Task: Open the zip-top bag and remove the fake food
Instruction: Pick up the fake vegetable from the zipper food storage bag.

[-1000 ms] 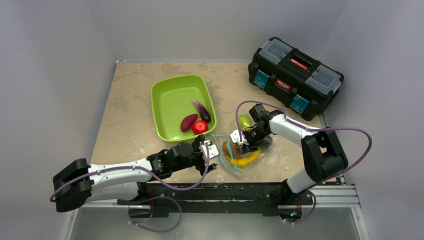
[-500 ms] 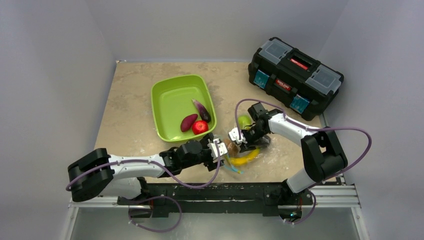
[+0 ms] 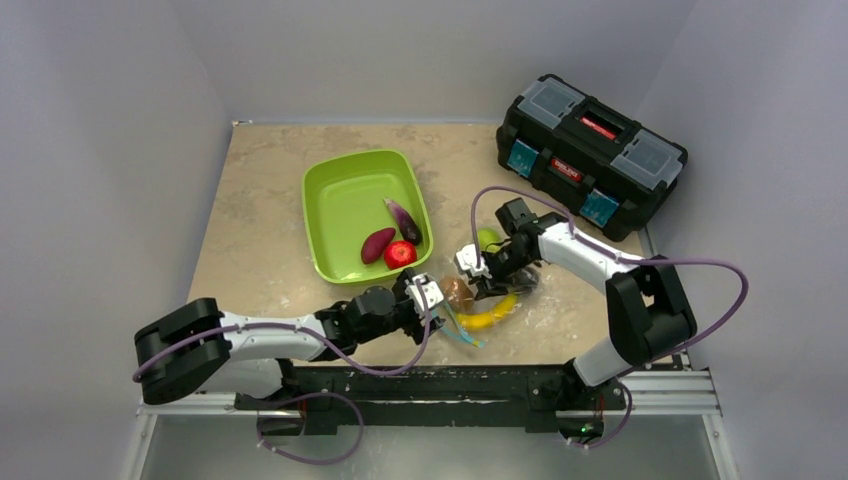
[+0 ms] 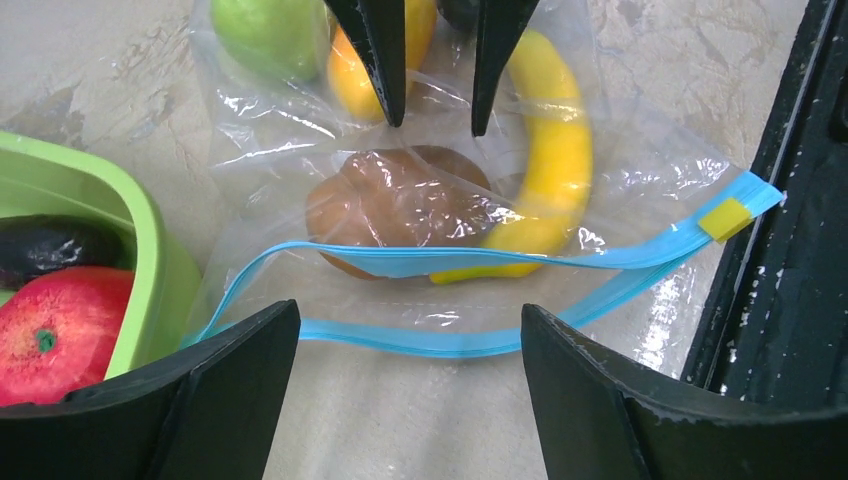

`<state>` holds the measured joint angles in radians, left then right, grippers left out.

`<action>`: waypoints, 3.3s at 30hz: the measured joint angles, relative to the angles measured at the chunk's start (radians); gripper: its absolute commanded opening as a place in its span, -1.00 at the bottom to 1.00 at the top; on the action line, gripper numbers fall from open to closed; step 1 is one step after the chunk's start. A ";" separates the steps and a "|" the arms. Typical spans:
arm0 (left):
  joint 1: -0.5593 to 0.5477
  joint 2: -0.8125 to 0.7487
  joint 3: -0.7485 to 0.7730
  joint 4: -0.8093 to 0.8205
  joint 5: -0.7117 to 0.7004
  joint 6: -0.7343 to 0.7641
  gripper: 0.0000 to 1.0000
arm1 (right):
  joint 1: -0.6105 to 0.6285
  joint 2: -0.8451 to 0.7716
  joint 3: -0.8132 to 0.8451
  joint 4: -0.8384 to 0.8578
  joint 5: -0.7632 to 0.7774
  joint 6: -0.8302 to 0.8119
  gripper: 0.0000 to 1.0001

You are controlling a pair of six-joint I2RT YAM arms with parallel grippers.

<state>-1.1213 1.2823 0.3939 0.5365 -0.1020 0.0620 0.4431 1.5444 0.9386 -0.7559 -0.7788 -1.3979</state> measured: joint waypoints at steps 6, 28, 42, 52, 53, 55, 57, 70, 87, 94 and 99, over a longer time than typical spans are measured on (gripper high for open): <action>0.000 -0.070 -0.051 0.018 -0.012 -0.047 0.51 | -0.007 -0.018 0.048 -0.053 -0.002 -0.002 -0.20; 0.028 0.020 -0.066 0.090 -0.014 -0.081 0.43 | -0.032 0.028 0.275 -0.341 0.031 -0.209 0.19; 0.028 0.122 -0.025 0.135 0.005 -0.089 0.42 | 0.019 0.098 0.286 -0.269 0.058 -0.199 0.20; 0.035 0.165 -0.023 0.149 0.012 -0.112 0.19 | 0.024 0.216 0.288 -0.215 0.108 -0.196 0.07; 0.036 0.166 -0.022 0.149 0.012 -0.116 0.19 | 0.024 0.218 0.288 -0.212 0.108 -0.196 0.07; 0.040 0.166 -0.021 0.150 0.011 -0.126 0.19 | 0.024 0.218 0.288 -0.209 0.108 -0.194 0.05; 0.043 0.169 -0.018 0.150 0.011 -0.132 0.21 | 0.024 0.218 0.288 -0.204 0.108 -0.192 0.01; 0.050 0.263 0.074 0.123 -0.030 -0.156 0.57 | 0.054 0.262 0.288 -0.190 0.107 -0.180 -0.43; 0.055 0.277 0.071 0.139 -0.077 -0.201 0.94 | 0.066 0.329 0.344 -0.239 -0.002 -0.076 -0.54; 0.075 0.291 0.066 0.163 -0.071 -0.277 0.94 | 0.065 0.334 0.351 -0.239 -0.022 0.001 -0.55; 0.079 0.309 0.074 0.174 -0.069 -0.296 0.93 | 0.062 0.335 0.357 -0.242 -0.029 0.044 -0.62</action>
<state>-1.0428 1.5917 0.4675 0.7109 -0.1715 -0.2337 0.5053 1.8797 1.2961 -0.9977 -0.8078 -1.3540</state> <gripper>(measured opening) 0.967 0.210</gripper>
